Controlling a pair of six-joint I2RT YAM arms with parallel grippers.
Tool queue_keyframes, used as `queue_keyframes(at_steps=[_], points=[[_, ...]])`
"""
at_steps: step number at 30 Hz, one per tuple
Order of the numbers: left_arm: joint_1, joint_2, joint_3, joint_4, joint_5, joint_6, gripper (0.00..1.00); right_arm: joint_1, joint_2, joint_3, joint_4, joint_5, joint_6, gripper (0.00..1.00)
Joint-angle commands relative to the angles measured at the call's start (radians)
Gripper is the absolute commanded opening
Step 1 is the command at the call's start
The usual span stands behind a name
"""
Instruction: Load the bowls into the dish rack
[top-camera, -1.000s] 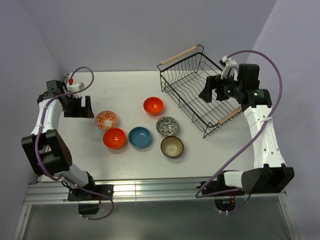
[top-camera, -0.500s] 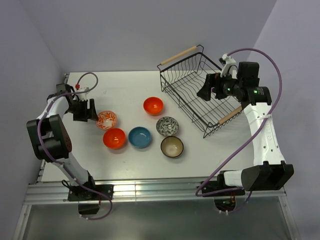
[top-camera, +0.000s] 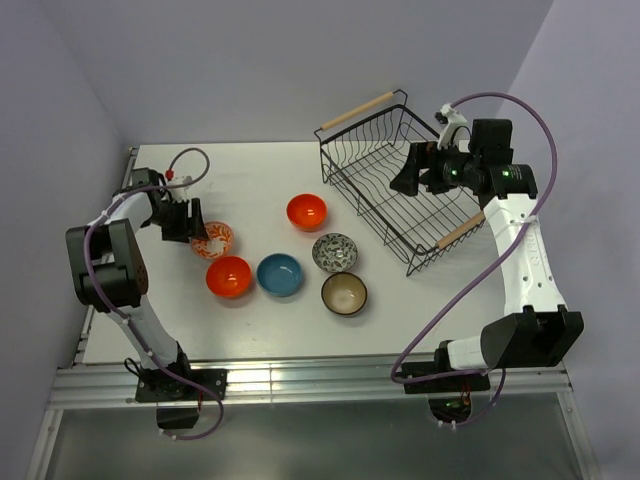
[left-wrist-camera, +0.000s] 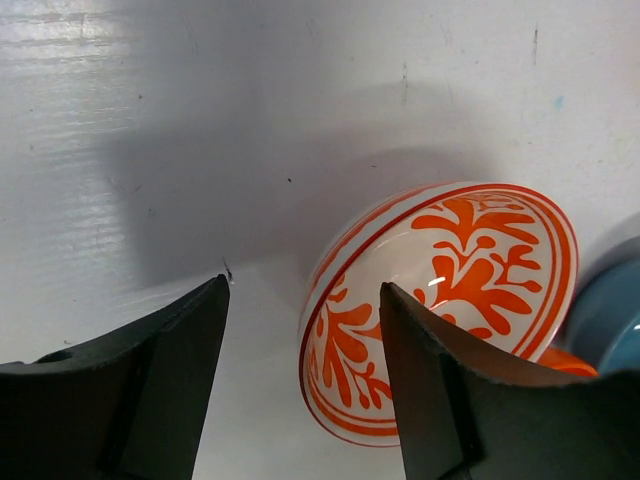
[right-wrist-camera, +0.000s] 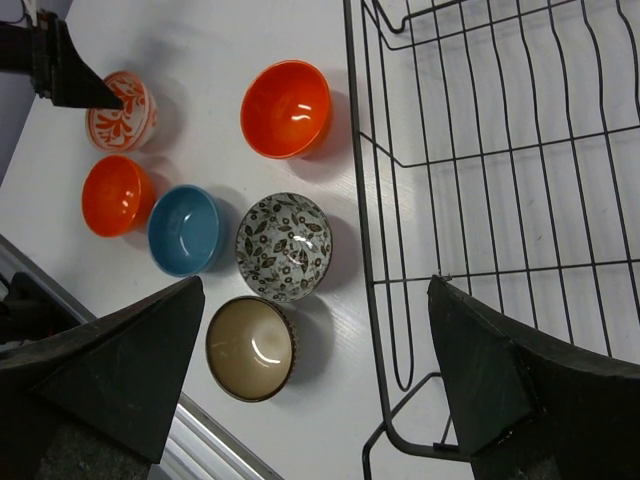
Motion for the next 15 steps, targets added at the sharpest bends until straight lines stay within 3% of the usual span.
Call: queue_keyframes(at_steps=[1, 5, 9, 15], points=[[-0.012, 0.01, -0.021, 0.045, -0.008, -0.021, 0.67, 0.002, 0.002, 0.045, 0.028, -0.029, 0.034, 1.0], [-0.023, 0.022, -0.038, 0.059, -0.009, -0.027, 0.6, 0.002, 0.001, 0.02, 0.065, -0.055, 0.1, 1.0], [-0.026, 0.041, -0.041, 0.06, -0.005, -0.022, 0.44, 0.002, 0.007, 0.02, 0.076, -0.087, 0.12, 1.0], [-0.028, 0.073, -0.046, 0.083, -0.016, -0.053, 0.39, 0.002, 0.038, 0.051, 0.065, -0.121, 0.142, 1.0]])
